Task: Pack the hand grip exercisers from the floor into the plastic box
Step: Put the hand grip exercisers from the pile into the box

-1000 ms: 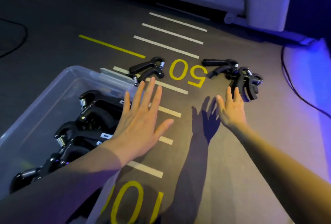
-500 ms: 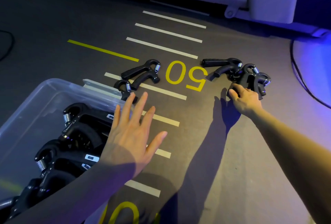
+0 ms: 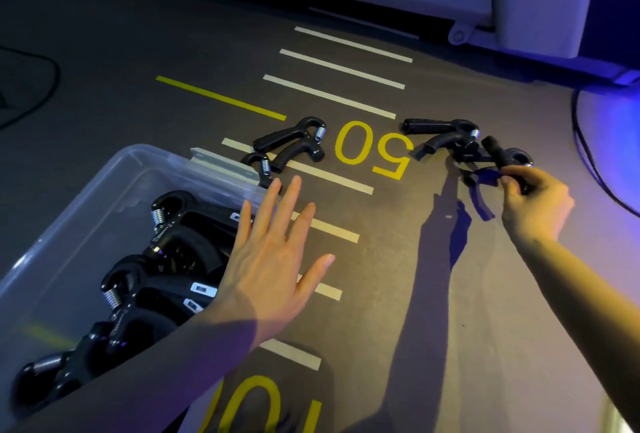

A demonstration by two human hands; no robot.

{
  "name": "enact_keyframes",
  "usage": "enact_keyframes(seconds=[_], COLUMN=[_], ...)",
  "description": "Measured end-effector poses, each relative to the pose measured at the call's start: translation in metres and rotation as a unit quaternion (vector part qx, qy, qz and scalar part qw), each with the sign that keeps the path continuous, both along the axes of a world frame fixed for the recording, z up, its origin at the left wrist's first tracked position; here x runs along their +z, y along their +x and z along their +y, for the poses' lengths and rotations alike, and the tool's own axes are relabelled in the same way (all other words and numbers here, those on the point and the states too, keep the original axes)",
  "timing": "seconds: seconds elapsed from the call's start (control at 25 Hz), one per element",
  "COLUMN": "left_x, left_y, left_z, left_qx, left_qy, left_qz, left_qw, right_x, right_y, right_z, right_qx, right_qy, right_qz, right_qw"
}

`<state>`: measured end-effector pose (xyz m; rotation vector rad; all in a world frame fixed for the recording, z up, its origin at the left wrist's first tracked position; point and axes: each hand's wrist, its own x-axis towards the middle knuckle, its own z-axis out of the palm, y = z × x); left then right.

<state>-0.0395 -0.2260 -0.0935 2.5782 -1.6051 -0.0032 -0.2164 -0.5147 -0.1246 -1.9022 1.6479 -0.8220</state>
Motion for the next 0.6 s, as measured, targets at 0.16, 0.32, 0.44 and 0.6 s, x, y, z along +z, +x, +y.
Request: enact_keyframes(seconds=[0.16,0.32,0.44,0.6], left_x=[0.006,0.029,0.044,0.048], left_y=[-0.005,-0.004,0.002,0.015], left_z=[0.028,0.065,0.098,0.141], left_qx=[0.018,0.058,0.113,0.172], left_qy=[-0.030,-0.065,-0.088,-0.051], left_qz=[0.031,0.057,0.083,0.097], left_qw=[0.999,0.995,0.986,0.979], right_x=[0.054,0.121,0.142,0.128], right_y=[0.017,0.060,0.095,0.131], right_z=[0.071,0.166,0.222,0.270], right_qx=[0.126,0.290,0.351,0.334], right_qy=[-0.048,0.107,0.283,0.395], right_qz=[-0.202,-0.405,-0.429,-0.353], right_qw=[0.970,0.861,0.783,0.779])
